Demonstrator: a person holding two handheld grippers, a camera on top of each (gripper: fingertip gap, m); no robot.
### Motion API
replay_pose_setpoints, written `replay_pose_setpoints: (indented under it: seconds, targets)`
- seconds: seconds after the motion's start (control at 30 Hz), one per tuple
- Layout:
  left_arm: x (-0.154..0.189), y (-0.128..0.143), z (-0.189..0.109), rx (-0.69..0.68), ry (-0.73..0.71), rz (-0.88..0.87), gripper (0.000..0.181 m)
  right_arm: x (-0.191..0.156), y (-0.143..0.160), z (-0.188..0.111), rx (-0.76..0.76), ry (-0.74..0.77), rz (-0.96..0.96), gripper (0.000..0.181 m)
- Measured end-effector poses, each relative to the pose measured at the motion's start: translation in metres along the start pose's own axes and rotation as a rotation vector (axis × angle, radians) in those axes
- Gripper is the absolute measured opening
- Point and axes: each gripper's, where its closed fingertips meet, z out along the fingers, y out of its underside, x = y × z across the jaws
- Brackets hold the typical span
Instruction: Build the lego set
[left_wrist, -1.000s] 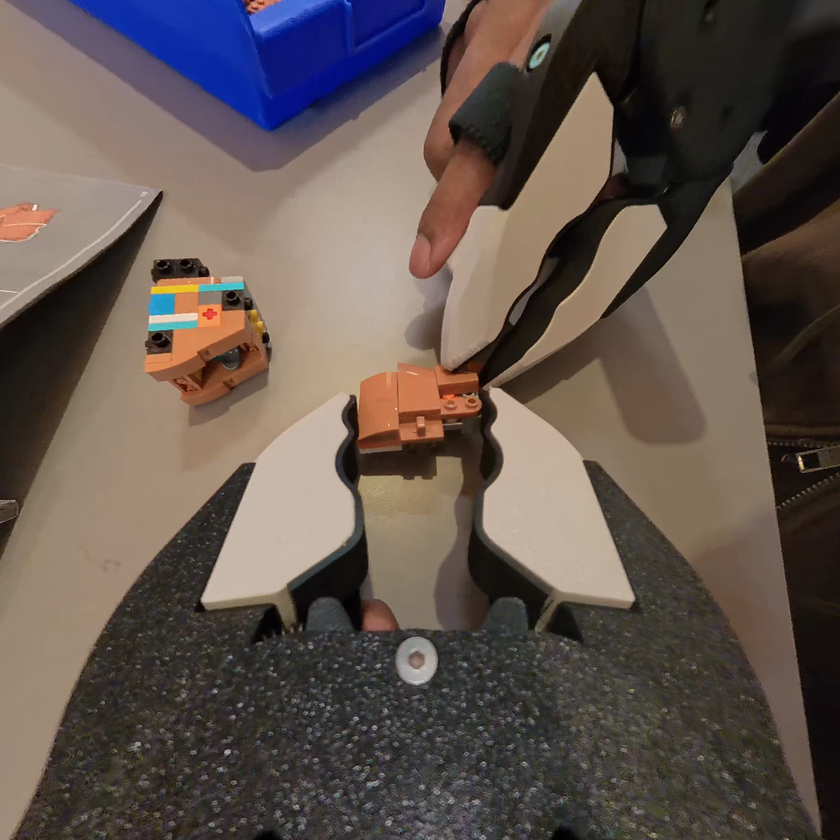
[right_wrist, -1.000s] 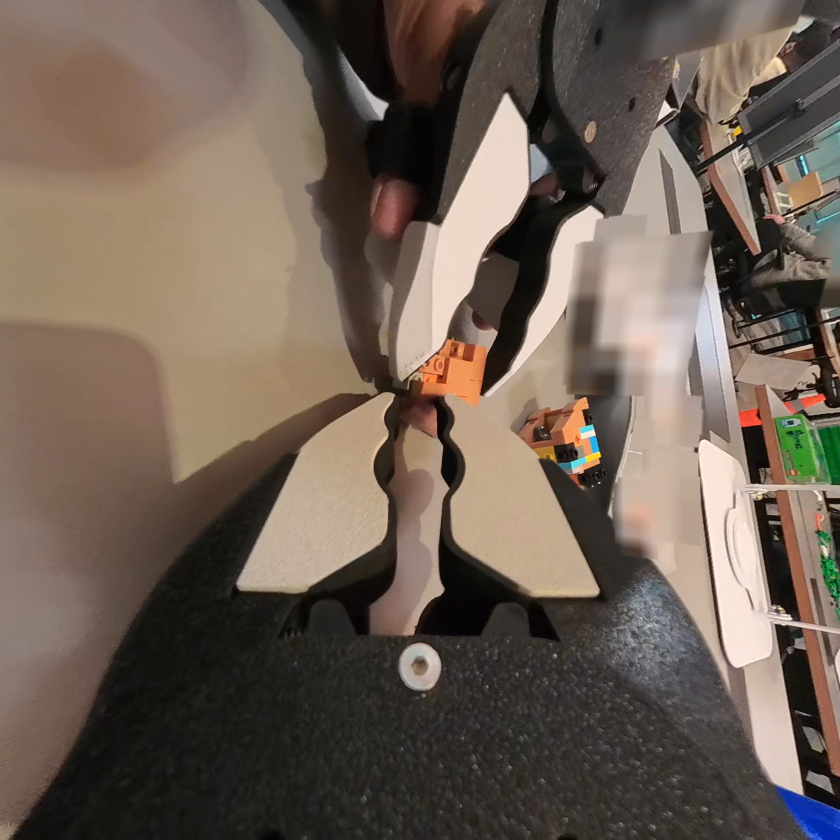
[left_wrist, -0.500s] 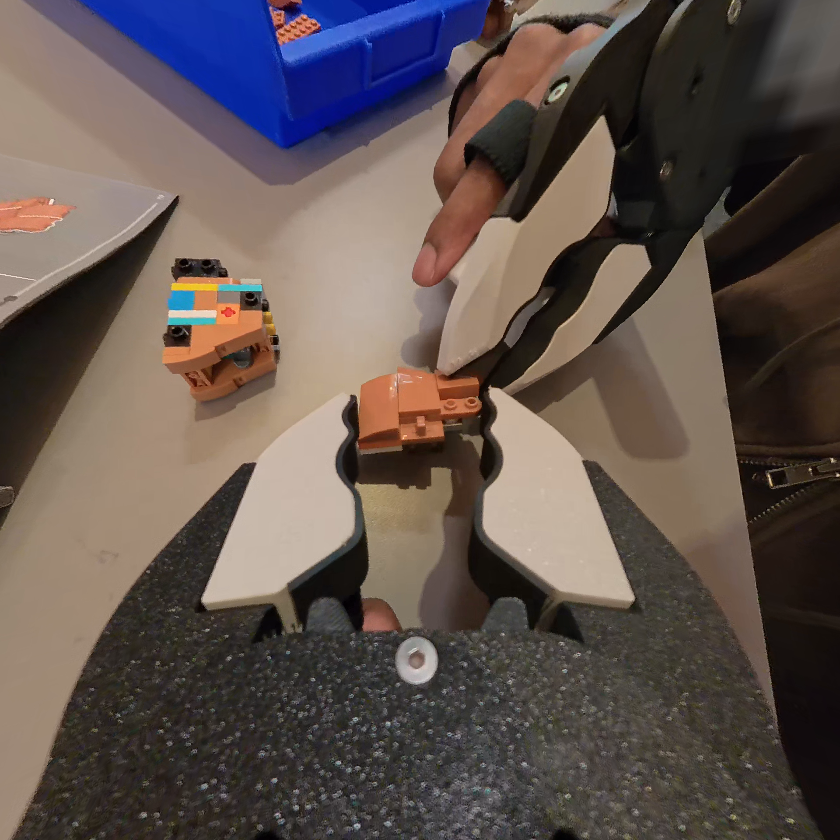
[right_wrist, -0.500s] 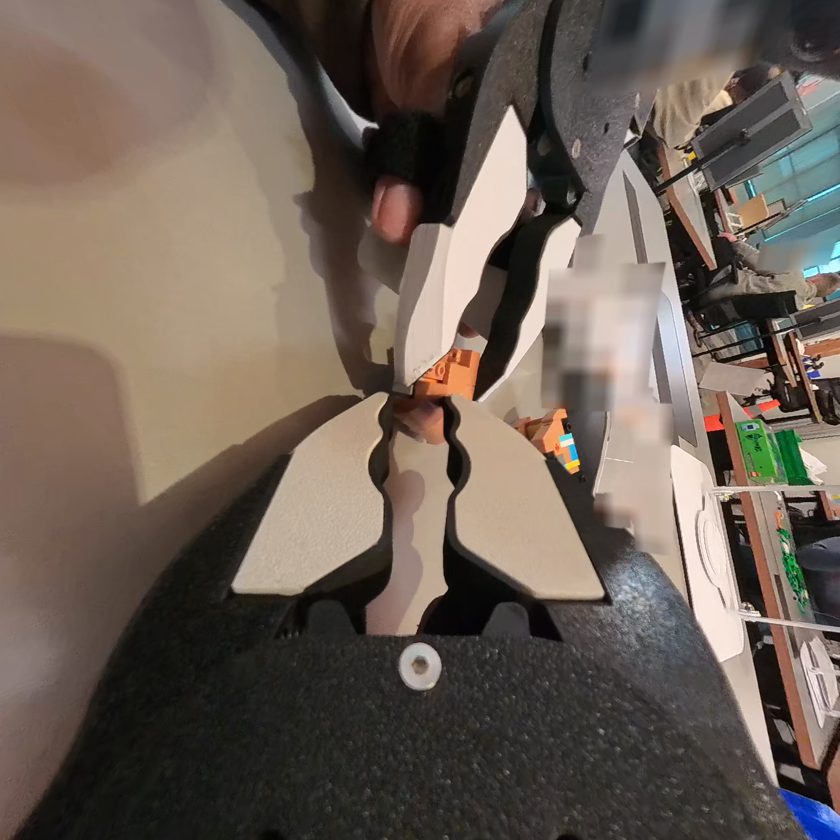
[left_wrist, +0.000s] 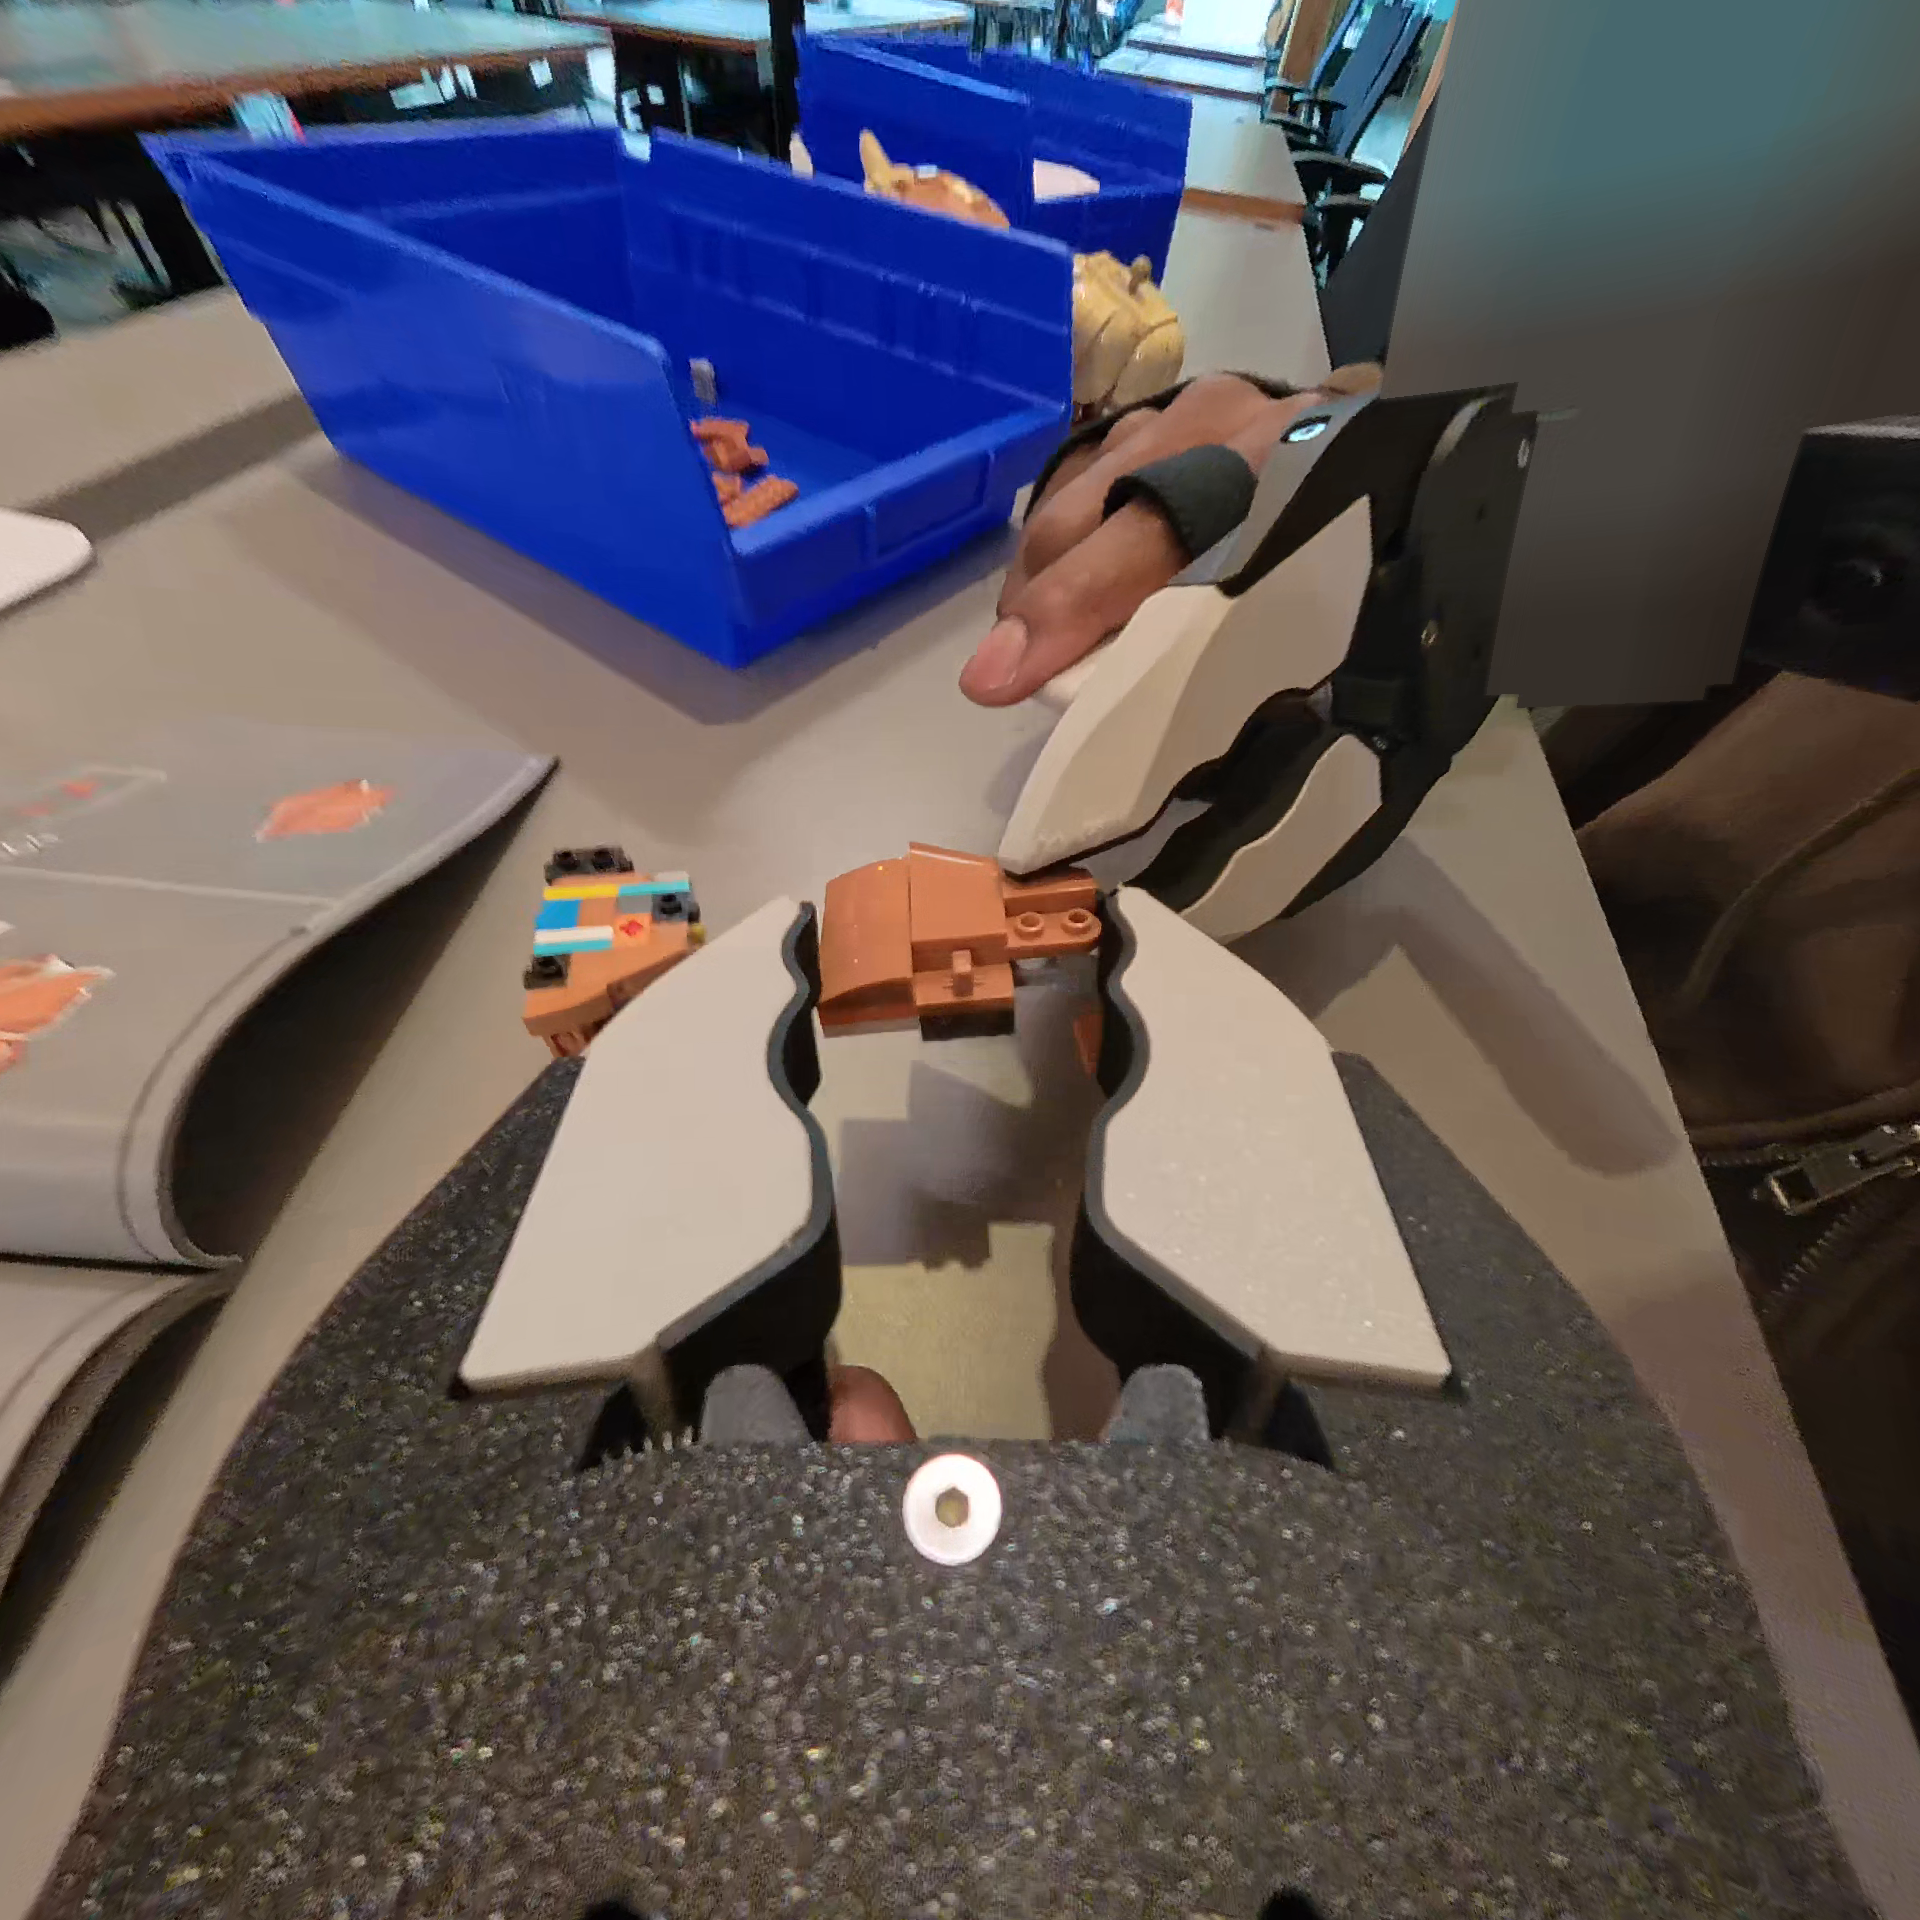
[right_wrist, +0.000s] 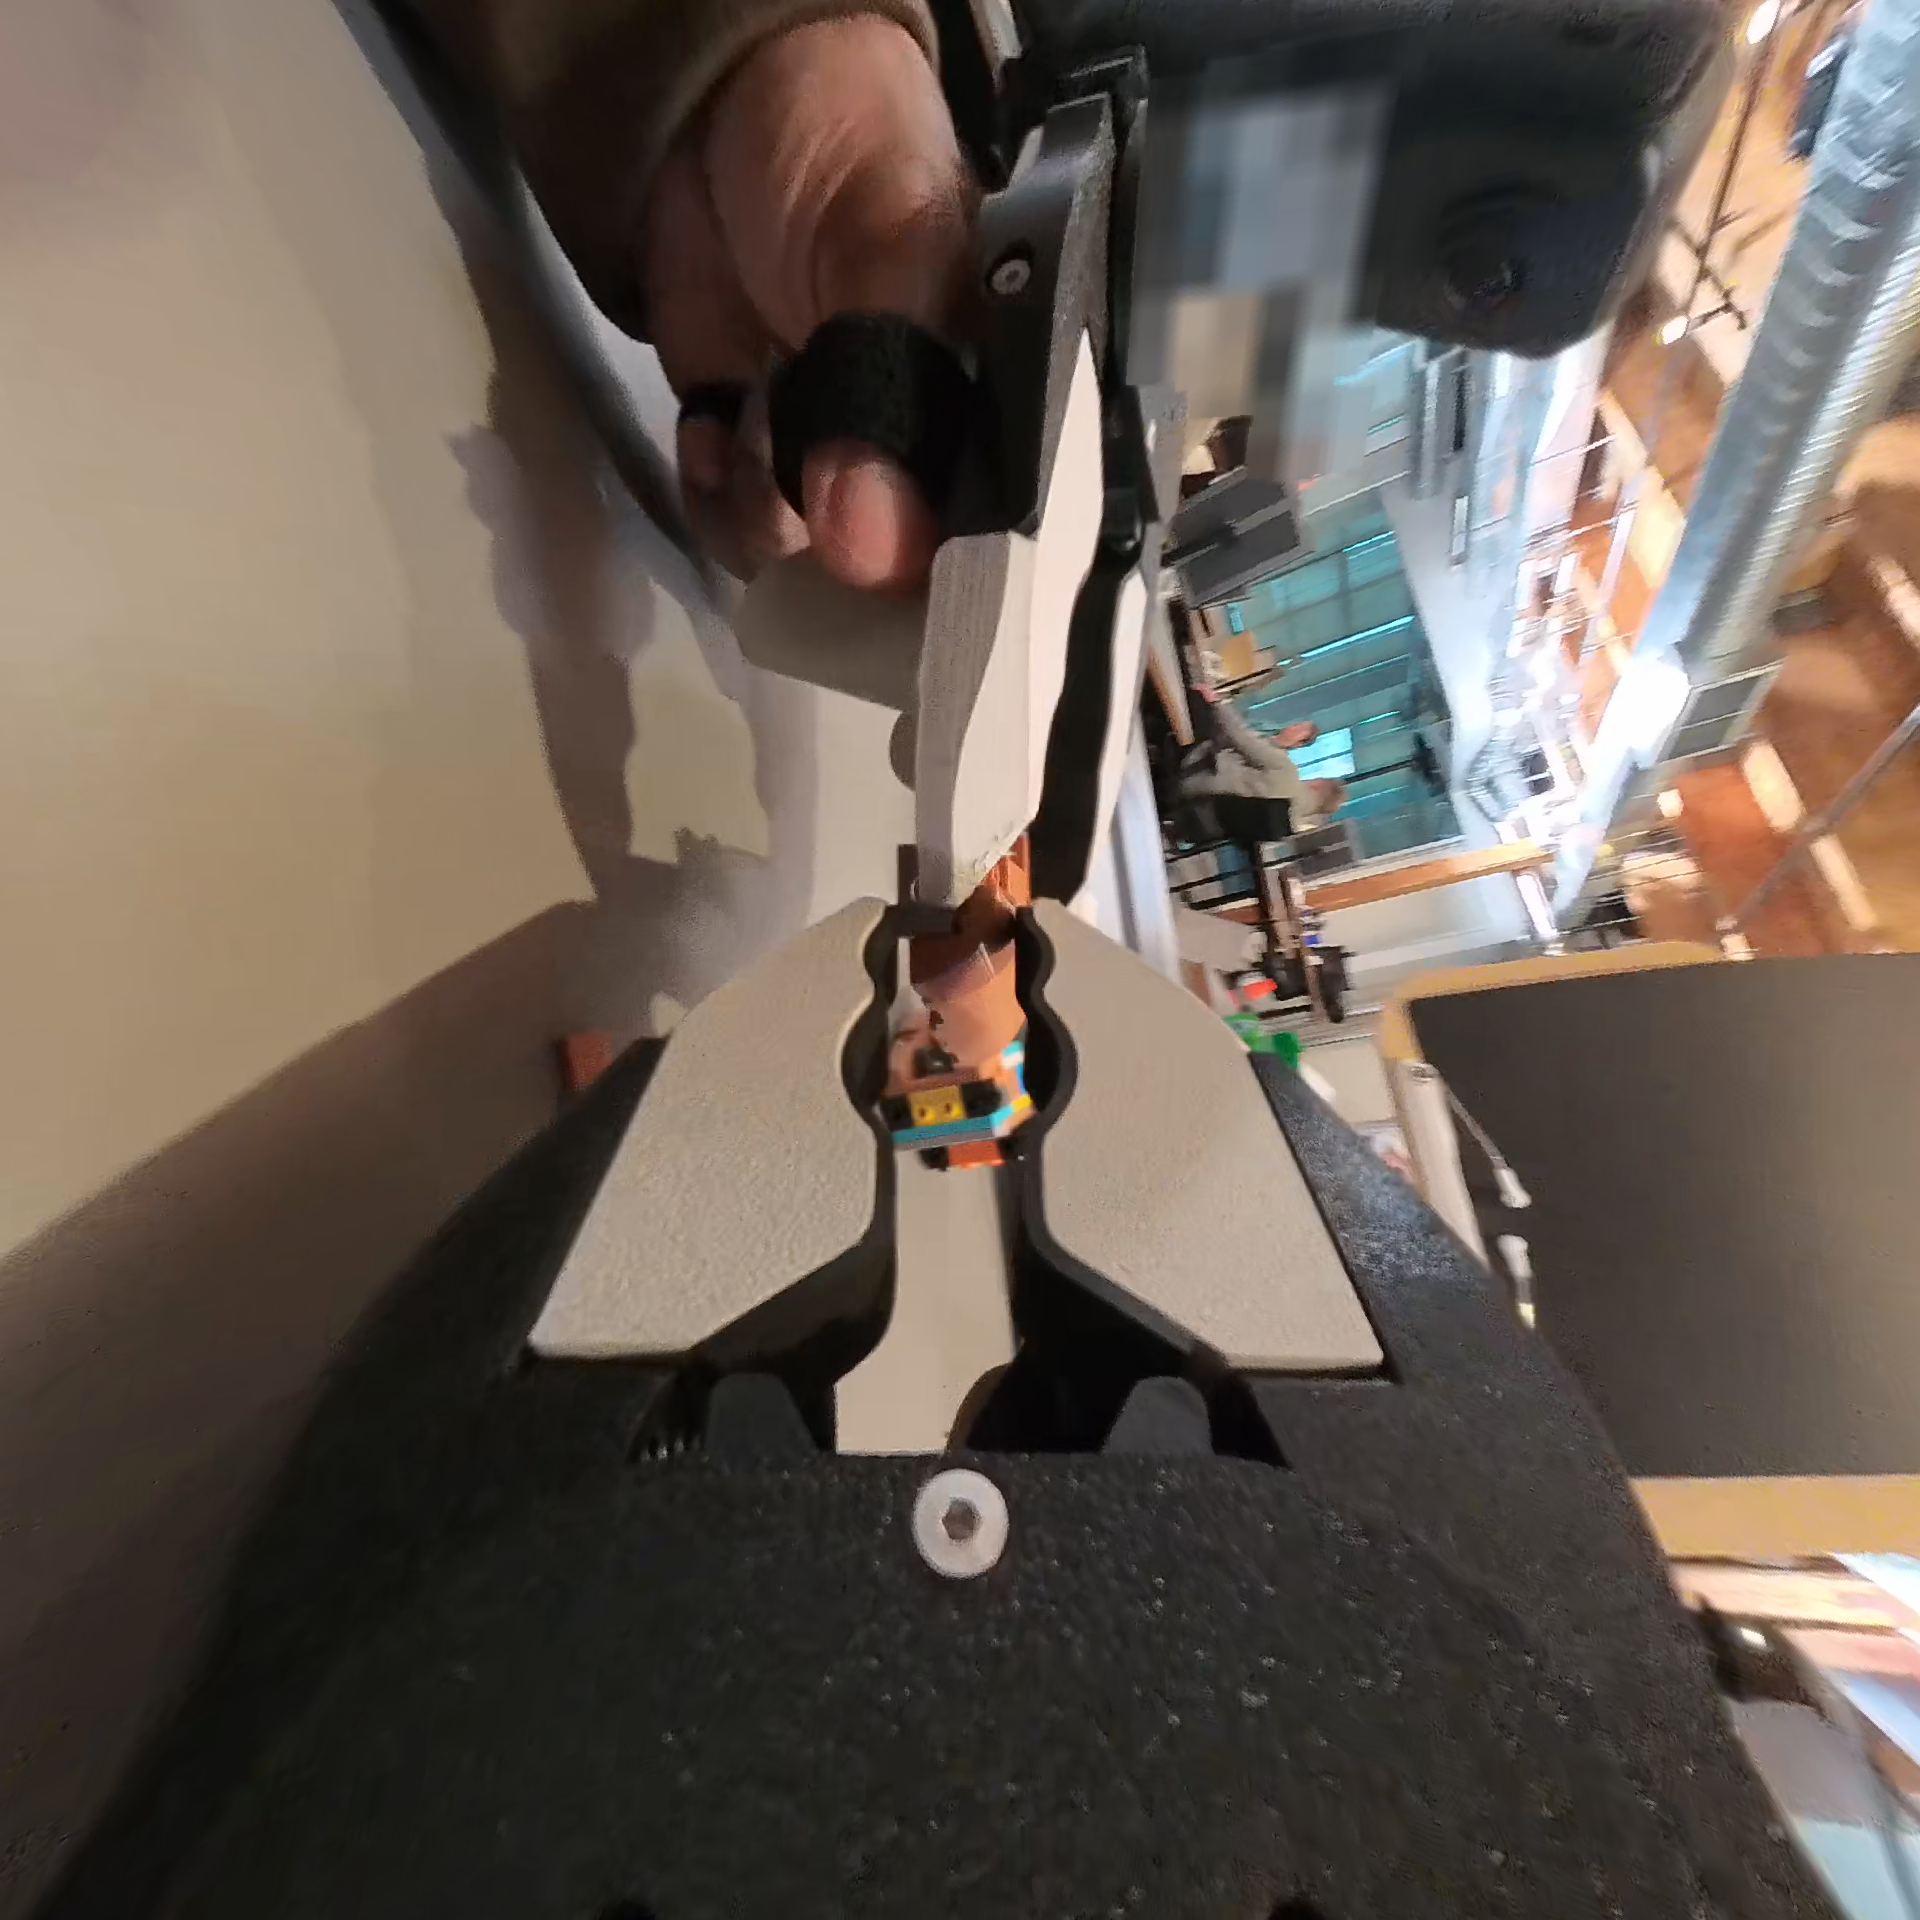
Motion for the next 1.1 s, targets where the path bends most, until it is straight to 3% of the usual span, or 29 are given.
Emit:
replay_pose_setpoints:
  seconds: [0.33,0.37,0.4,0.53,0.63,0.83,1.1]
  targets:
    - [0.008,-0.028,-0.009,0.191,-0.062,0.233,0.052,0.022,-0.013,-0.008,-0.011,0.216,-0.263,0.019]
    - [0.016,-0.028,-0.01,0.205,-0.016,0.26,0.013,0.023,-0.013,-0.008,-0.017,0.23,-0.277,0.019]
    - [0.015,-0.031,-0.01,0.23,-0.042,0.273,0.006,0.026,-0.01,-0.008,-0.037,0.25,-0.287,0.019]
    - [0.014,-0.027,-0.005,0.226,-0.032,0.243,0.006,0.028,-0.006,-0.009,-0.04,0.264,-0.315,0.015]
    - [0.009,-0.015,0.0,0.15,-0.036,0.241,0.009,0.018,0.002,-0.006,-0.057,0.218,-0.301,0.015]
    - [-0.004,-0.004,-0.003,0.07,-0.063,0.167,0.018,0.007,0.019,-0.009,-0.095,0.128,-0.173,0.015]
    - [-0.031,0.03,-0.002,-0.177,-0.089,0.05,0.028,-0.006,0.042,-0.006,-0.112,-0.146,0.433,0.015]
